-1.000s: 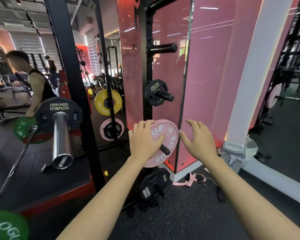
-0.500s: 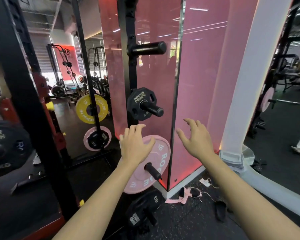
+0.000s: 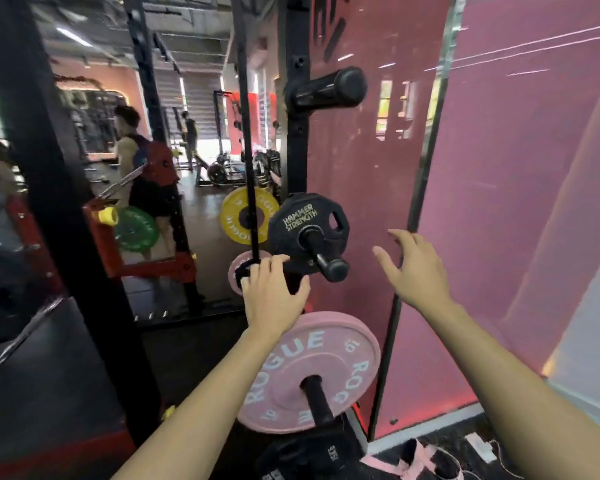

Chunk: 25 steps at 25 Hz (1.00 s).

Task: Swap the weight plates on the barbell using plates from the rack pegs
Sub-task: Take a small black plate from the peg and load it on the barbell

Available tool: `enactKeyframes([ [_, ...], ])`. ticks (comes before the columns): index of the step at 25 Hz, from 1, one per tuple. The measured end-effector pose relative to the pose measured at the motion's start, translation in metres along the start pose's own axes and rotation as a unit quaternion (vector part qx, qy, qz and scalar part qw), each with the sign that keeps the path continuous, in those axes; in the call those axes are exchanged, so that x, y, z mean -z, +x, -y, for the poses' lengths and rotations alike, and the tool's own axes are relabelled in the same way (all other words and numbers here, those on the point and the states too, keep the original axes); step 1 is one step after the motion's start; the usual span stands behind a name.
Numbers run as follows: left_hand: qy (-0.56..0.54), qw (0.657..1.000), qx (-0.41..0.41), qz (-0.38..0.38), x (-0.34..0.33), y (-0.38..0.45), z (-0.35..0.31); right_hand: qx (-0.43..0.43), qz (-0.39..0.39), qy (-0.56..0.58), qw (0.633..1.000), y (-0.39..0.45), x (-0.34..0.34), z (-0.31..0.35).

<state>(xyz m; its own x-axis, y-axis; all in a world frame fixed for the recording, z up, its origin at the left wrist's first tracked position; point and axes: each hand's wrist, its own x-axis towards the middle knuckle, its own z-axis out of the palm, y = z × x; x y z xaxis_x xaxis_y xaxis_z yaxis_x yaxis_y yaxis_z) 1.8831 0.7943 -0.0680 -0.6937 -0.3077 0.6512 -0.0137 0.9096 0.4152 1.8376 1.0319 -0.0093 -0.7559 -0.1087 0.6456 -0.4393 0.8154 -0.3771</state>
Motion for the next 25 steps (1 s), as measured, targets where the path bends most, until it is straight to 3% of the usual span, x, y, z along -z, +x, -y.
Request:
enactKeyframes([
  [5,0.042,0.996,0.074,-0.013,-0.032,0.035,0.022,0.034,0.036,0.026,0.998,0.049,-0.055,-0.015],
  [11,0.065,0.995,0.076,-0.017,-0.058,0.08,0.048,0.065,0.063,0.006,0.996,0.102,-0.104,-0.008],
  [14,0.077,0.995,0.057,-0.011,-0.067,0.094,0.054,0.078,0.029,-0.009,0.996,0.119,-0.121,-0.003],
  [20,0.065,0.995,0.072,-0.02,-0.069,0.098,0.05,0.108,-0.011,-0.041,0.993,0.129,-0.129,-0.004],
  [25,0.025,0.996,0.071,-0.042,-0.055,0.086,0.036,0.094,0.004,0.004,0.996,0.123,-0.117,-0.009],
])
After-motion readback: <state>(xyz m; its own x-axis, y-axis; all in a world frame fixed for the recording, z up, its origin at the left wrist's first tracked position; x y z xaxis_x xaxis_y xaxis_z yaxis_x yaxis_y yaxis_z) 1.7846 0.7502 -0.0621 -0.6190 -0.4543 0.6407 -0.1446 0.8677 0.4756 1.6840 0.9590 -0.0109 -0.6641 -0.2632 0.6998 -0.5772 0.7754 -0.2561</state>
